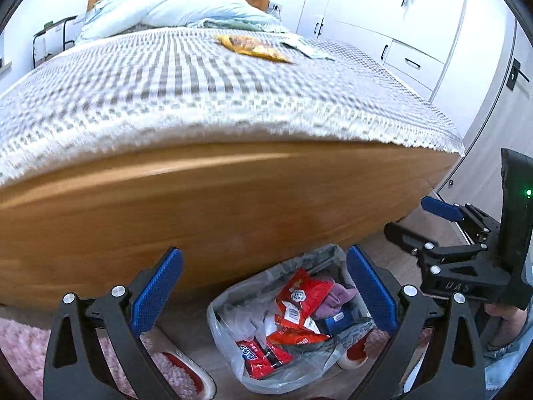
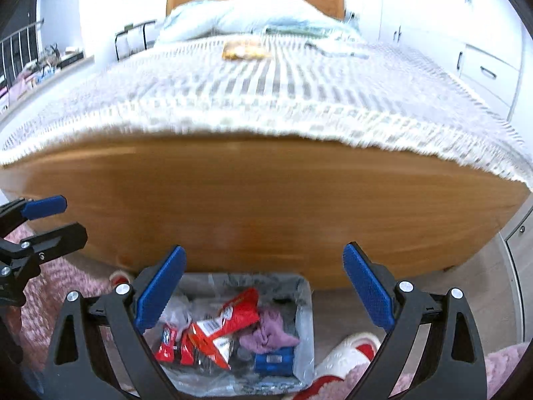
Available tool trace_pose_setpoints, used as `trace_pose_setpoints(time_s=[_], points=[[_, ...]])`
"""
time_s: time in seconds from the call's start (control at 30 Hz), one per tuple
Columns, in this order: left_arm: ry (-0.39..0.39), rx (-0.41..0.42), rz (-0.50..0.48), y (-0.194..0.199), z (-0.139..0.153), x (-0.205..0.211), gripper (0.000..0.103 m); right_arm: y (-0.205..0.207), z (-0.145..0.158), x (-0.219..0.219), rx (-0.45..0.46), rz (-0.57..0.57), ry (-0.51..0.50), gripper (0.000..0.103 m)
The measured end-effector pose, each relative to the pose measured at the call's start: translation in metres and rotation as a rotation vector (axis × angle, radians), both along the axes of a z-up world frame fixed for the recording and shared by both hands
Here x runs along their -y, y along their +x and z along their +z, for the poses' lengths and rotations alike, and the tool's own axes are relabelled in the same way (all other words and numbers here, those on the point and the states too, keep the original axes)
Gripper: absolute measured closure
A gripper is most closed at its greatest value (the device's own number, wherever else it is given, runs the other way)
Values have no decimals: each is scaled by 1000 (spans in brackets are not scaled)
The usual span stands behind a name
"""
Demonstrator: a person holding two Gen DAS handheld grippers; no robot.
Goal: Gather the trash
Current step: 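Raise both open tools out of the bin toward the bed, then move both open tools toward the yellow noodle bag and white wrapper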
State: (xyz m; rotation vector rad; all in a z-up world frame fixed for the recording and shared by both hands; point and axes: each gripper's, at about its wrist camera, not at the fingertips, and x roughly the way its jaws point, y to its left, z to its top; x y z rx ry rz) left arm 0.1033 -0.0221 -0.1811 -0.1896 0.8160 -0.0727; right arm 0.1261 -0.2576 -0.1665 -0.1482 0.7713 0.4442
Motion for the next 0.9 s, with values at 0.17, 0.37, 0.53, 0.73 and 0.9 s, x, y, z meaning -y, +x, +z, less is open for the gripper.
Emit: trace_pose_setpoints(time_s=[0.17,0.37,0.53,0.73,0.9], points=[[4,41,-13,-5,13,-2,9,-4,18,9,89,-22,52,8],[-15,69,-33,-5,21,-2,9,-8,31,15,146,-32,88,8],[-23,89,-31,-5,28,-2,8,-8,38,15,179,-31,106,8],[-28,116,-28,1,42,-4,8,-11,60,24,293,-39,141,8],[-33,140,-30,11,56,-3,8,-4,74,31,350,-34,151,8]])
